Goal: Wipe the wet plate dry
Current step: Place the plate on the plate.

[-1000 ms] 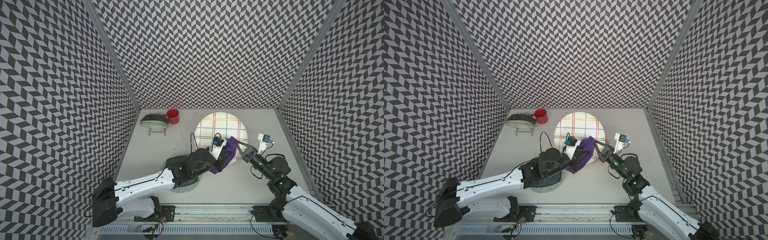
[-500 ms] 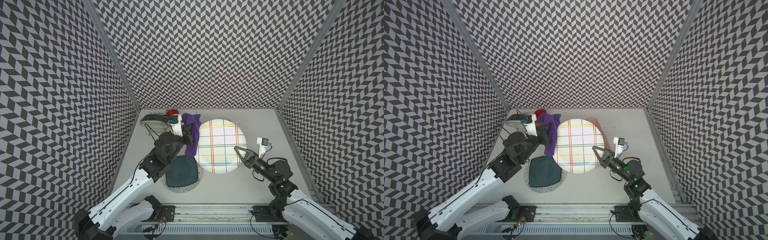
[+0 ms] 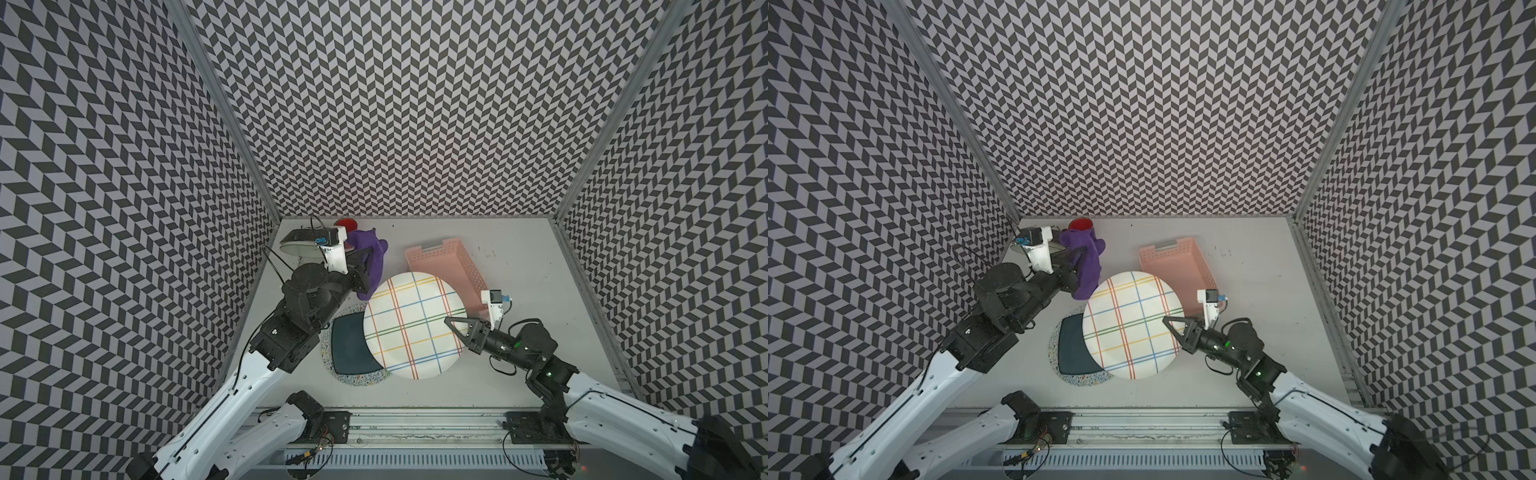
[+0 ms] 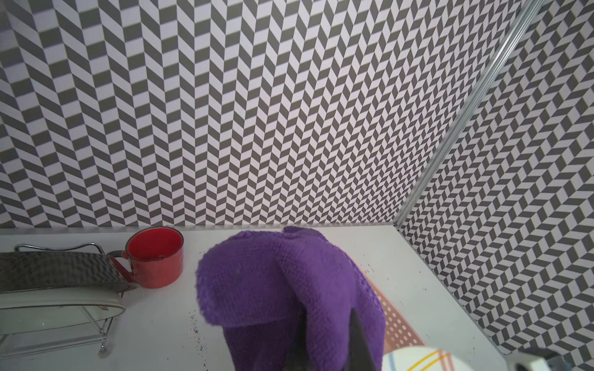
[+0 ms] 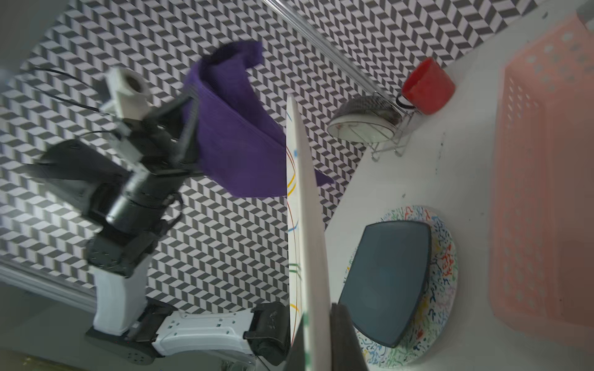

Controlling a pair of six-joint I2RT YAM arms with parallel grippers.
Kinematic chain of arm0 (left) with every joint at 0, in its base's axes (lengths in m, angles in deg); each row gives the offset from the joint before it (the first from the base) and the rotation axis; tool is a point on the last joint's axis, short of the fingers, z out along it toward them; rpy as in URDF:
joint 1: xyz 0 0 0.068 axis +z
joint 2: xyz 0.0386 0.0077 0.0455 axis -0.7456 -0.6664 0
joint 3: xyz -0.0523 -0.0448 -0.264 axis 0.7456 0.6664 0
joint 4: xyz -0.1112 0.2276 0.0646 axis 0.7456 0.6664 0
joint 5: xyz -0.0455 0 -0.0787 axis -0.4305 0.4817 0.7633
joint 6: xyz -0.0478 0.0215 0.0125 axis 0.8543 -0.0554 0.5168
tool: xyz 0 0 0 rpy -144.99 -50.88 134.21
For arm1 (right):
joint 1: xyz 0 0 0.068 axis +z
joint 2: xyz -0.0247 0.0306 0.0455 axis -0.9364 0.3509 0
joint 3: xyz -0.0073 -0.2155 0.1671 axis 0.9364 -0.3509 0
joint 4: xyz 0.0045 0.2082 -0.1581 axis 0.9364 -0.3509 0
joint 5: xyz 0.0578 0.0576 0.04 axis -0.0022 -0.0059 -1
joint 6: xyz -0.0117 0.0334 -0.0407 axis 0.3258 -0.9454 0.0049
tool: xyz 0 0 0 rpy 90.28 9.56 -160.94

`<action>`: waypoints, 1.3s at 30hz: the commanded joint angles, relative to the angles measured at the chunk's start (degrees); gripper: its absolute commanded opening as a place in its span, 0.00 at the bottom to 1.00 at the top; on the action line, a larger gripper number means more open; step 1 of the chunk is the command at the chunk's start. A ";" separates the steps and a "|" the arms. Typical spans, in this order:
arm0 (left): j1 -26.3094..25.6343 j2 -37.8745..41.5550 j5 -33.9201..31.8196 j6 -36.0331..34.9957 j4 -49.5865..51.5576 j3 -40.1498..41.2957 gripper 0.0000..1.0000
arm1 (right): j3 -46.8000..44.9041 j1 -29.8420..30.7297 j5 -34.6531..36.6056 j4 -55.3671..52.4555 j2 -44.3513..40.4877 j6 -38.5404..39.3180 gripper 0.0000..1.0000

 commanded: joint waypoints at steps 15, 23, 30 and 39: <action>-0.01 1.06 -1.42 -0.41 1.90 -0.26 0.00 | 17.17 14.12 12.11 23.77 42.48 -11.46 0.00; 0.05 1.18 -0.97 -0.26 1.38 0.22 0.00 | 18.78 14.16 18.13 22.41 49.82 -13.95 0.00; -0.02 1.48 -0.54 -0.18 0.77 1.02 0.00 | 21.44 14.12 20.39 14.40 54.23 -7.83 0.10; -0.04 1.29 -0.41 -0.04 0.52 1.66 0.00 | 19.45 14.12 22.25 13.60 55.47 -6.52 0.33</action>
